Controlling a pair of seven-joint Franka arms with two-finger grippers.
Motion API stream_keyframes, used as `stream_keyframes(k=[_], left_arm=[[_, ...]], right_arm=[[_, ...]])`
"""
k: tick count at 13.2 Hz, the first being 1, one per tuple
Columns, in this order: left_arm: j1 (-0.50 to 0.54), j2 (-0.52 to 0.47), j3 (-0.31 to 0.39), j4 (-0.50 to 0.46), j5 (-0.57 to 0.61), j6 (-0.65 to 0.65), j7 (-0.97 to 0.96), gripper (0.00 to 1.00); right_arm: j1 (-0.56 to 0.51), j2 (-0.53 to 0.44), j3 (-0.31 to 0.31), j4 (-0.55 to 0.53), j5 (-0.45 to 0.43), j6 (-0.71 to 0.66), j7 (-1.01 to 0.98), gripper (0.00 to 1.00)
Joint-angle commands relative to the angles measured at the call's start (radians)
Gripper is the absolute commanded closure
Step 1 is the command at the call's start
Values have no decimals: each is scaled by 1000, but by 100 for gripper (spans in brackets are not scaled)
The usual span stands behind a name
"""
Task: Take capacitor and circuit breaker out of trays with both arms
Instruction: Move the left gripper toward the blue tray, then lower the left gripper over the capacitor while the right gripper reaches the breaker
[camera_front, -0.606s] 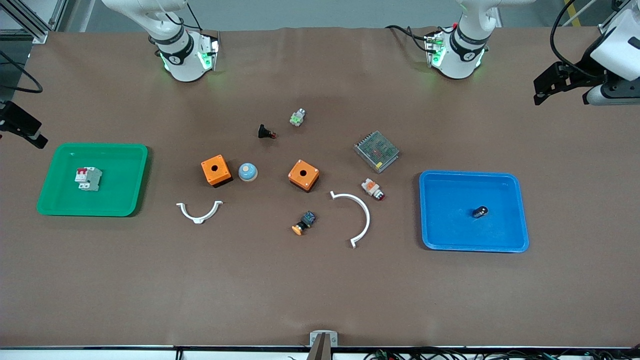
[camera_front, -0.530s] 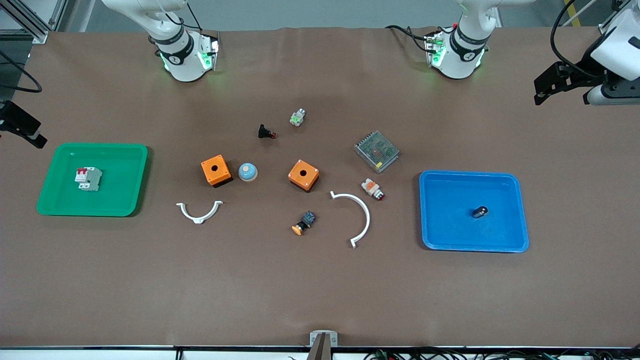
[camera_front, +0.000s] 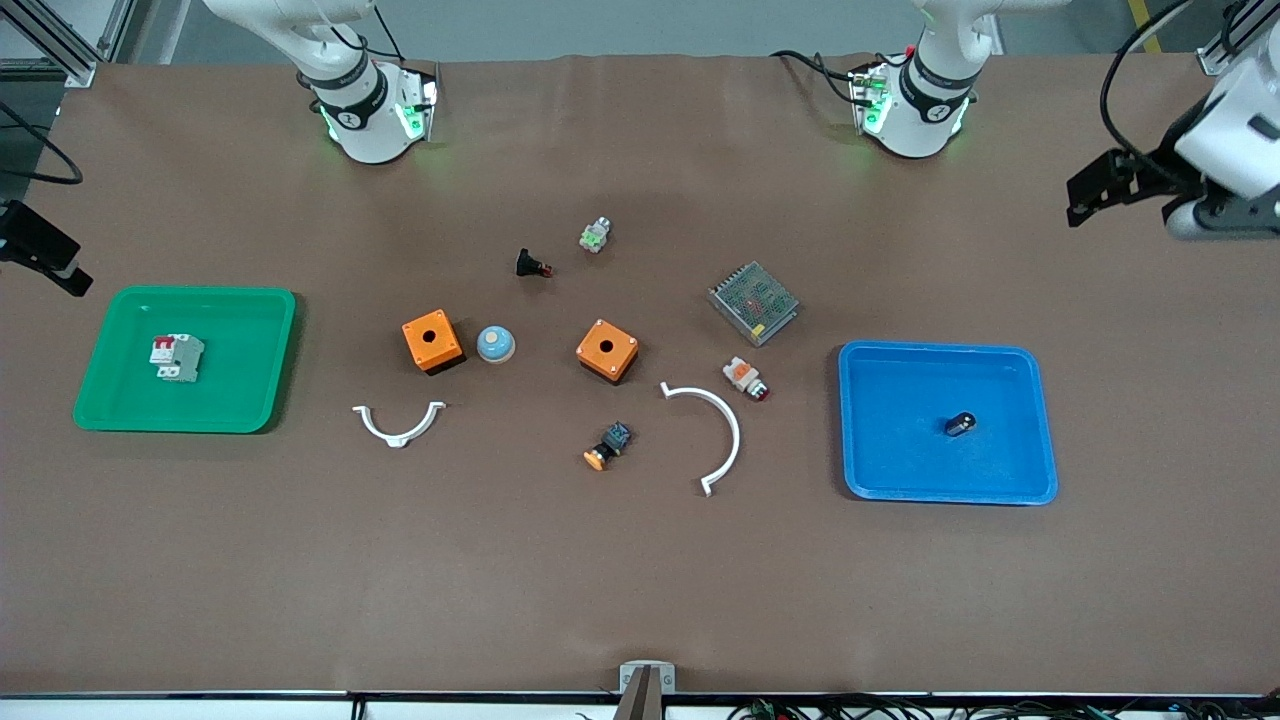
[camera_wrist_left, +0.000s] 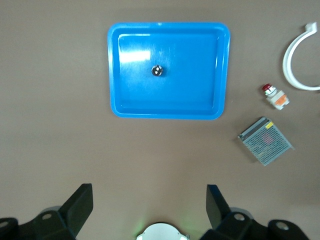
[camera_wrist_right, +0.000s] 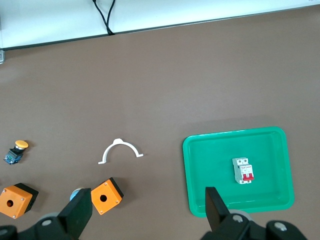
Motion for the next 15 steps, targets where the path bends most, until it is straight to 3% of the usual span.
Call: stream_keyframes(k=[1, 4, 8, 10, 15], left_arm=[[42, 130, 0, 18, 18, 50, 41, 0], [56, 153, -2, -156, 25, 295, 39, 0], [57, 205, 0, -374, 62, 642, 39, 0], [57, 259, -3, -415, 62, 747, 25, 1], [68, 406, -2, -438, 62, 913, 25, 23]], right_arm=[[-15, 9, 4, 21, -3, -17, -3, 0], [-20, 14, 4, 18, -2, -16, -4, 0], [-78, 115, 2, -11, -2, -72, -82, 0], [-159, 202, 2, -14, -11, -66, -169, 0], [-366, 377, 2, -19, -14, 35, -464, 0]])
